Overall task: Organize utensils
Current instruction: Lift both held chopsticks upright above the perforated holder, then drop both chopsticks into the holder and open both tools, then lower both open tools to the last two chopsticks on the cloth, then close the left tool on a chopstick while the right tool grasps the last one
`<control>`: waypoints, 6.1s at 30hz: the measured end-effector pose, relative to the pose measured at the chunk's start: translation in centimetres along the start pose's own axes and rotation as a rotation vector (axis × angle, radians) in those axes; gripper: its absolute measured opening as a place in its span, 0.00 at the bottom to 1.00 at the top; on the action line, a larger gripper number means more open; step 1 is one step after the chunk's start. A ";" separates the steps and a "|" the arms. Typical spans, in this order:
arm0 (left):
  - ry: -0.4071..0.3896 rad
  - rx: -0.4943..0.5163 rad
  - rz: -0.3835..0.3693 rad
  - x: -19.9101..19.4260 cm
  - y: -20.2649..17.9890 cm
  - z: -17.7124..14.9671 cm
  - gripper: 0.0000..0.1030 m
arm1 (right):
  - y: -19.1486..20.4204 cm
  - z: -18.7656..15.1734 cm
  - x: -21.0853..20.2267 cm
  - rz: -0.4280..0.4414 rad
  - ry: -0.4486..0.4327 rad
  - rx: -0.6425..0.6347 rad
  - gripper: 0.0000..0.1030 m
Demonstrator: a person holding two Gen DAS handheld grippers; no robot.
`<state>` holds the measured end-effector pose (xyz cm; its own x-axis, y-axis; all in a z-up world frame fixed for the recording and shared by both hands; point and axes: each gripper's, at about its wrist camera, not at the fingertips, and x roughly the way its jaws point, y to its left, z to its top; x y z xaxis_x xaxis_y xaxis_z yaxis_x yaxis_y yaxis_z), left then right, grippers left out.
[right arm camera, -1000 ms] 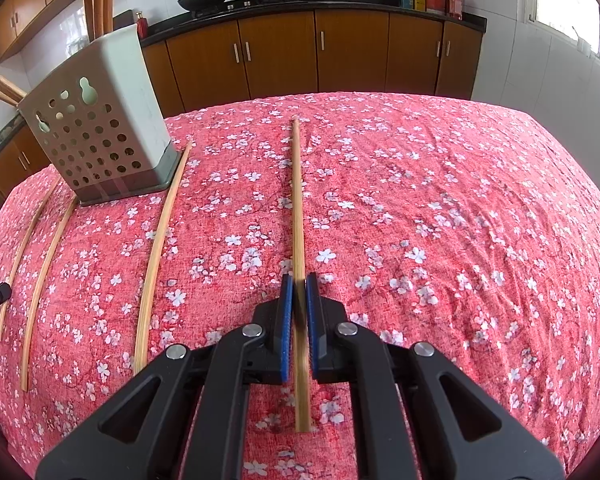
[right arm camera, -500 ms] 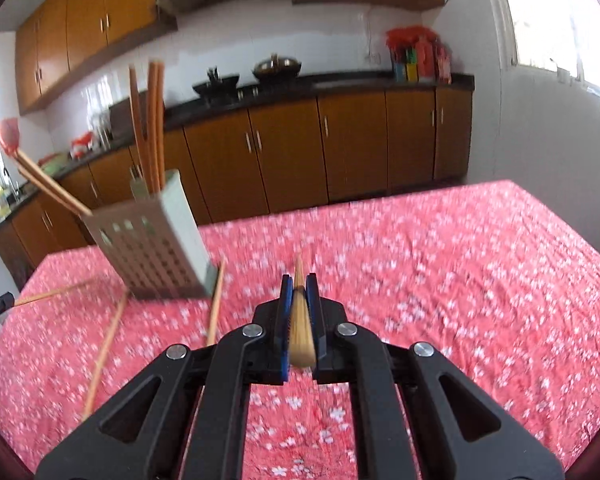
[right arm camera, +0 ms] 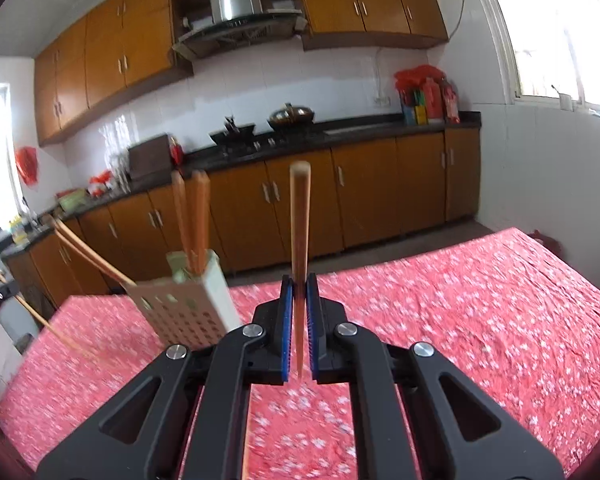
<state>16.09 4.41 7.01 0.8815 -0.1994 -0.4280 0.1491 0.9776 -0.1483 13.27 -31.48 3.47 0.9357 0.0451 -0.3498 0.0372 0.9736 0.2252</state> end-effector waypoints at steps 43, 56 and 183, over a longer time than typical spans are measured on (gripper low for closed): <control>-0.226 -0.045 0.009 7.1 -7.0 8.5 0.21 | 7.9 6.1 4.9 0.123 -0.131 -0.018 0.23; -0.086 -0.018 0.120 1.8 -2.3 1.1 0.29 | 1.2 -0.1 3.4 -0.017 0.077 0.024 0.28; 0.415 -0.039 0.170 14.1 2.6 -14.0 0.20 | 0.1 -13.5 11.3 -0.106 0.501 -0.089 0.08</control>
<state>22.65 3.18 -11.84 0.6369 -0.0535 -0.7691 -0.0066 0.9972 -0.0748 19.07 -27.88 -12.76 0.6449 0.0251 -0.7639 0.0724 0.9930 0.0938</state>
